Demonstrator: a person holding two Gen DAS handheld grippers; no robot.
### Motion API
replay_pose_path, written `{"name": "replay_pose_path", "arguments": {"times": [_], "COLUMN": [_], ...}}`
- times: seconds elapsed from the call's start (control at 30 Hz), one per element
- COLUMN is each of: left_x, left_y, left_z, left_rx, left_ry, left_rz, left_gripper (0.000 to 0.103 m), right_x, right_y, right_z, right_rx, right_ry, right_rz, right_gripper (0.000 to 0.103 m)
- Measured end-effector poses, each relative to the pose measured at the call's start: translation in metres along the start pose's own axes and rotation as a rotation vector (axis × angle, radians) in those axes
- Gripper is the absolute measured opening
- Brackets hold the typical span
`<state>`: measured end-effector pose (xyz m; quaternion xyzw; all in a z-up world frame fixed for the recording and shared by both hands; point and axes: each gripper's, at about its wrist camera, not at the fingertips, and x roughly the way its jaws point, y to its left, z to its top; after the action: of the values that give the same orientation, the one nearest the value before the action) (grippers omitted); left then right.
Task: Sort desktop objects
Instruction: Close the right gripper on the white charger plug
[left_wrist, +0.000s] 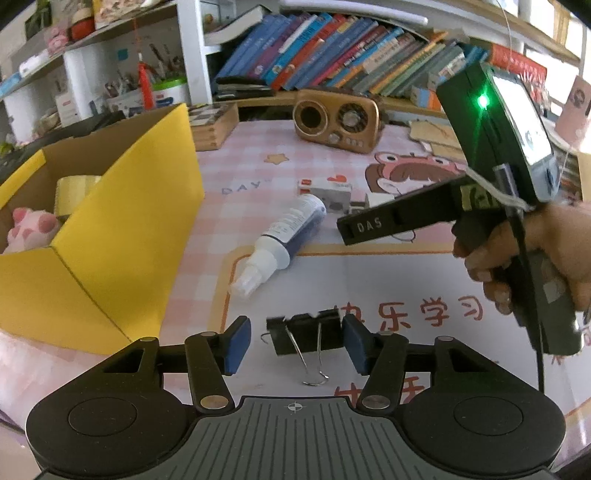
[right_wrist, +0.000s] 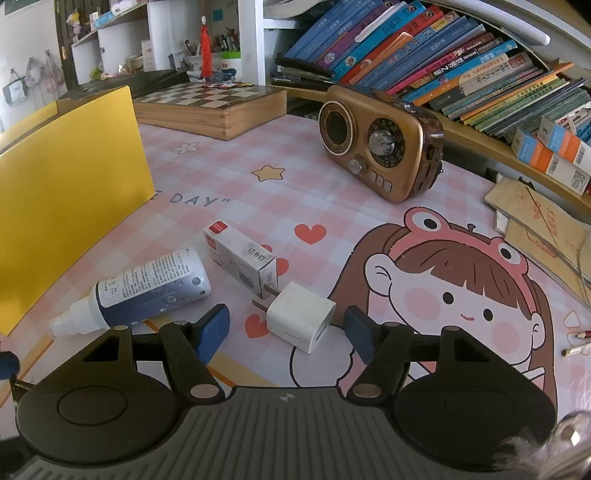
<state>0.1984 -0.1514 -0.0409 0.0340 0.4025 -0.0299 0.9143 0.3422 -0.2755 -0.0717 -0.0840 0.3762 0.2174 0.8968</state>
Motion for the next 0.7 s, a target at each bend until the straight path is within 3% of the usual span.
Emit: {"name": "replay_pose_path", "arguments": {"times": [0.27, 0.33, 0.63, 0.7], "left_x": [0.007, 0.008, -0.001, -0.008], "left_y": [-0.003, -0.003, 0.003, 0.007], "left_z": [0.0, 0.001, 0.002, 0.004], "left_rx": [0.003, 0.0, -0.05, -0.071], "left_ry": [0.006, 0.006, -0.029, -0.045], "left_rz": [0.003, 0.006, 0.001, -0.008], "left_gripper": [0.055, 0.044, 0.043, 0.043], "right_x": [0.0, 0.0, 0.0, 0.0], "right_y": [0.0, 0.0, 0.0, -0.001], "right_z": [0.0, 0.0, 0.001, 0.0], "right_rx": [0.001, 0.001, 0.006, 0.011], "right_ry": [0.002, 0.002, 0.001, -0.002], "right_rz": [-0.001, -0.001, -0.003, -0.003], "right_gripper": [0.067, 0.067, 0.066, 0.058]}}
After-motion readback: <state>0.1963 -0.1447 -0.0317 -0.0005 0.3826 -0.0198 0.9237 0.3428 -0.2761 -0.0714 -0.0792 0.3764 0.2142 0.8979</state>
